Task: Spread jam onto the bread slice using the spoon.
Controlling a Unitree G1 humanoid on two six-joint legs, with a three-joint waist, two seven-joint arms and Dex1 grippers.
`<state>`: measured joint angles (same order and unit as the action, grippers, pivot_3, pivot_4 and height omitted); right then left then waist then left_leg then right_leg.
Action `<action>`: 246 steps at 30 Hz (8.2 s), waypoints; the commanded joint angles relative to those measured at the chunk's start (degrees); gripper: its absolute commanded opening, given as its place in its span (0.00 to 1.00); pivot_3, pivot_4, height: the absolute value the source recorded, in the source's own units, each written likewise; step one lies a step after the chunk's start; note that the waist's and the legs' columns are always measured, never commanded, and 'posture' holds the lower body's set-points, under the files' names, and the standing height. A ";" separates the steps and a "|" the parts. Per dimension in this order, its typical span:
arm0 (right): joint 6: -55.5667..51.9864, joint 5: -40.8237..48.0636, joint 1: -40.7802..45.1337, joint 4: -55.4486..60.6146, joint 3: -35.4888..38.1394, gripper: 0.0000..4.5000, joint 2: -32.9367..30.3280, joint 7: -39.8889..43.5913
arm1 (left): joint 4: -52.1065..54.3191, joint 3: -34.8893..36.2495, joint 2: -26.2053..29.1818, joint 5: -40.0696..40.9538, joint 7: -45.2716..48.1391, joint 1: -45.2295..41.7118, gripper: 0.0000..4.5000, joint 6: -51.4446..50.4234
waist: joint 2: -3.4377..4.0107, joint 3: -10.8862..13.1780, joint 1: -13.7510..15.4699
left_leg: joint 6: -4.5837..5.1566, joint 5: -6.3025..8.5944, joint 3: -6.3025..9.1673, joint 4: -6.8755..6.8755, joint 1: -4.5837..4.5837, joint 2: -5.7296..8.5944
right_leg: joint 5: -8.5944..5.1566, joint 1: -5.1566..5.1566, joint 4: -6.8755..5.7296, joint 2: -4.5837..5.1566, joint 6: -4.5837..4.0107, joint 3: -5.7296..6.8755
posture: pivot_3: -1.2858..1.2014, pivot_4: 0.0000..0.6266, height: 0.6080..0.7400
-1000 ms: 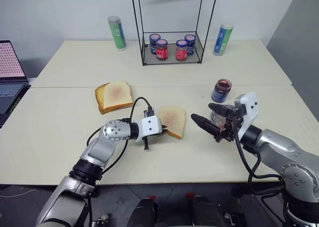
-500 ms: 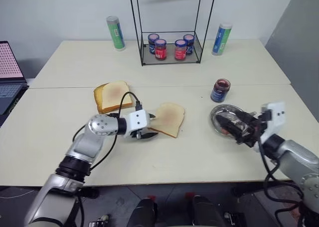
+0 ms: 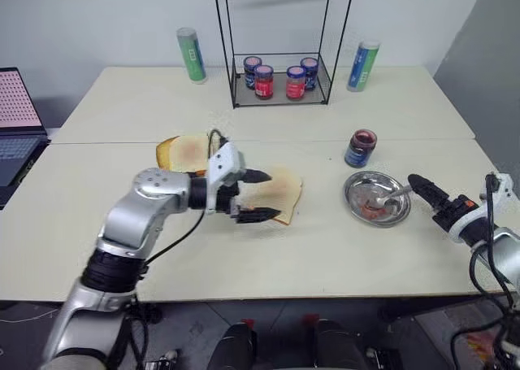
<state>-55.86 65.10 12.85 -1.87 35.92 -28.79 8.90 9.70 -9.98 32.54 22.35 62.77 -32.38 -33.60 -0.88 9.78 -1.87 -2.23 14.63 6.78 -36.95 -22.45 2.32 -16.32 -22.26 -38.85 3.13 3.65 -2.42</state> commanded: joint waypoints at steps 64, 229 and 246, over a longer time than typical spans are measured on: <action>22.26 -31.36 39.20 -12.01 -16.88 0.01 0.90 7.00 | -11.57 0.51 -12.26 -3.53 -14.57 -10.24 1.00 6.13 | 0.06 0.05 -0.51 | -0.01 0.00 -0.29 0.01 -0.02 0.05 | -0.01 -0.15 0.02 0.05 -0.01 -0.20 | 0.52 0.24 1.00; 58.03 -52.27 17.79 -9.71 -43.10 0.01 23.87 15.52 | 21.28 20.87 7.15 7.47 -21.69 28.63 1.00 -3.76 | 0.20 -0.06 -0.90 | -0.06 -0.03 0.12 0.03 -0.44 -0.08 | 0.01 -0.84 -0.20 0.03 -0.06 -0.23 | 0.52 0.24 1.00; 36.39 -36.32 18.93 0.67 -34.25 0.01 31.48 8.74 | 20.13 19.12 6.87 7.22 -21.58 26.21 1.00 -3.40 | 0.20 -0.06 -1.17 | -0.08 -0.04 0.17 0.08 -0.45 -0.15 | 0.02 -0.89 -0.22 0.00 -0.07 -0.24 | 0.52 0.24 1.00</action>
<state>-13.97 22.73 30.86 -4.15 -0.88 0.69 20.17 28.69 8.96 39.09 29.07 41.32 -5.59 -37.35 -0.68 9.72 -3.04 -2.31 14.59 6.96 -36.87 -22.89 2.13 -16.30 -23.15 -39.08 3.13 3.57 -2.65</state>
